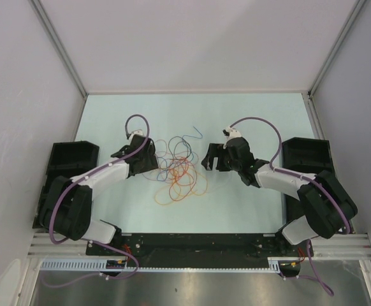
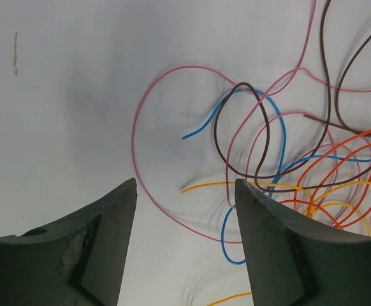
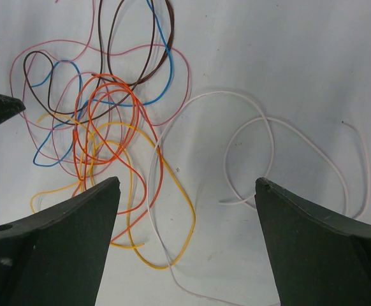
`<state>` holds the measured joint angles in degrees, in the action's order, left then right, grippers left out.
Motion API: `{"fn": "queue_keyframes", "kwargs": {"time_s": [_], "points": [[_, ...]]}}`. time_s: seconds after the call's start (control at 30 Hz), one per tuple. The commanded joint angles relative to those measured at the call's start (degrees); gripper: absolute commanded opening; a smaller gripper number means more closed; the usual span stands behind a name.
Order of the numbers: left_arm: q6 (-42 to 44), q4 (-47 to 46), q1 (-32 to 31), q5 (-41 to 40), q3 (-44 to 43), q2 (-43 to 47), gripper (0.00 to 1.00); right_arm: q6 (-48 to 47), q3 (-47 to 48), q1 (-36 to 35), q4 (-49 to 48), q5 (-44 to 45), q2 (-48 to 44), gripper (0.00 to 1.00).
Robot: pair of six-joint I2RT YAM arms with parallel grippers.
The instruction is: Untangle the cables
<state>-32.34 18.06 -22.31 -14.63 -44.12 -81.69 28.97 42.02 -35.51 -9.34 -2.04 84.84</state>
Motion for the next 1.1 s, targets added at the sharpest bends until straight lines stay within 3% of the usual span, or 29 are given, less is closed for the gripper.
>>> {"fn": "queue_keyframes", "kwargs": {"time_s": [0.0,0.13,0.37,0.43,0.53,0.57,0.77,0.97,1.07], "points": [[1.49,-2.33,-0.81,-1.71,-2.81,-0.22,0.68,-1.11,0.78,-0.09,-2.79,-0.77,0.5,0.91],[1.66,-2.6,-0.81,-1.98,-3.87,-1.71,0.64,-1.2,0.78,-0.09,-3.22,-1.21,0.94,0.9],[1.66,-1.54,-0.81,-2.86,-8.43,-6.9,0.39,-1.2,0.78,-0.09,-3.93,-2.08,1.64,0.9],[1.75,-1.02,-0.81,-2.33,-10.46,-7.96,0.36,-1.2,0.78,-0.09,-4.1,-2.44,2.0,0.9],[1.84,-0.05,-0.9,-2.15,-13.35,-9.44,0.17,-1.11,0.78,0.0,-4.45,-2.79,2.35,0.9],[1.67,0.56,-0.81,-2.15,-14.23,-9.8,0.0,-1.11,0.78,0.0,-4.54,-2.88,2.35,0.89],[2.54,6.27,-1.51,-2.68,-23.37,-4.55,0.0,-0.94,0.78,0.09,-5.07,-3.84,3.14,0.87],[5.35,19.36,-1.51,-4.26,-44.71,1.78,0.0,-1.02,0.78,0.09,-5.25,-4.11,3.32,0.87],[7.55,21.22,-1.6,-2.07,-57.8,3.46,0.0,-0.93,0.78,0.09,-5.33,-4.55,3.49,0.86]]}}
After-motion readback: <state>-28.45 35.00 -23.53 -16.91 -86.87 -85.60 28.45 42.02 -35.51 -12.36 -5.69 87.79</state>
